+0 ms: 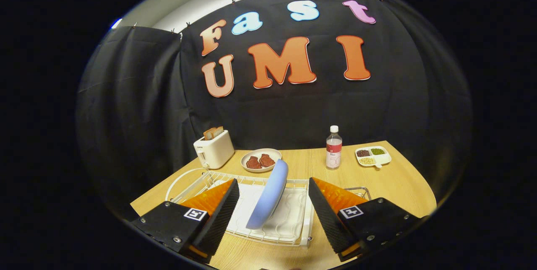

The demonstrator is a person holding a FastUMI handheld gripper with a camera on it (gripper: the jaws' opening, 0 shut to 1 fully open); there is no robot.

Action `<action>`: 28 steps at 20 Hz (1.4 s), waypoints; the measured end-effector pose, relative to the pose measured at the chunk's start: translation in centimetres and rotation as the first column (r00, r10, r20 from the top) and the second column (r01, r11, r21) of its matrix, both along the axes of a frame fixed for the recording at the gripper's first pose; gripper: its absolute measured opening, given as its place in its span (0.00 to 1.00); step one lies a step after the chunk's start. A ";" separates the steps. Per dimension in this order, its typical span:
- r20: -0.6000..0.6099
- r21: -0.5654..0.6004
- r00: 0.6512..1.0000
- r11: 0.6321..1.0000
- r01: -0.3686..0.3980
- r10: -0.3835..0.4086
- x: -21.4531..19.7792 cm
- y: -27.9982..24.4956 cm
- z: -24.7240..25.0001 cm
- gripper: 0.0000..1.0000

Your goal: Take the plate from the dish rack, then take the spoon from the basket and place it into the plate.

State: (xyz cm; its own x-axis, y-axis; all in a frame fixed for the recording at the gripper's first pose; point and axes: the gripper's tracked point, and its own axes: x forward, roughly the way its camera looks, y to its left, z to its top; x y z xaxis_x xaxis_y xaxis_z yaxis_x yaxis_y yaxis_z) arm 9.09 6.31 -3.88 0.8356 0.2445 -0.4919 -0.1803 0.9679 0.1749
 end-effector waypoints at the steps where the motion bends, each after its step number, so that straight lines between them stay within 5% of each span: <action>1: -0.018 0.000 1.000 1.000 -0.003 0.003 0.4 0.1 -0.1 0.99; 8: -0.185 -0.072 0.982 0.996 -0.044 0.030 3.5 1.6 -2.6 0.98; 18: -0.412 -0.195 0.910 0.980 -0.039 -0.046 5.7 1.9 -8.2 0.88; 20: -0.452 -0.217 0.890 0.975 -0.038 -0.066 5.4 1.9 -9.0 0.79; 25: -0.513 -0.298 0.842 0.954 0.009 -0.168 5.8 1.0 -10.0 0.36; 28: -0.502 -0.344 0.842 0.939 0.012 -0.195 6.6 0.8 -9.3 0.31</action>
State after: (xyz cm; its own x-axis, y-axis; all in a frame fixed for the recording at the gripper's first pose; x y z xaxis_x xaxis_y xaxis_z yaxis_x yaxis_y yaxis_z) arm 15.65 7.12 -13.18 0.4419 -0.0724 -0.8941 -0.0460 0.9936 -0.1032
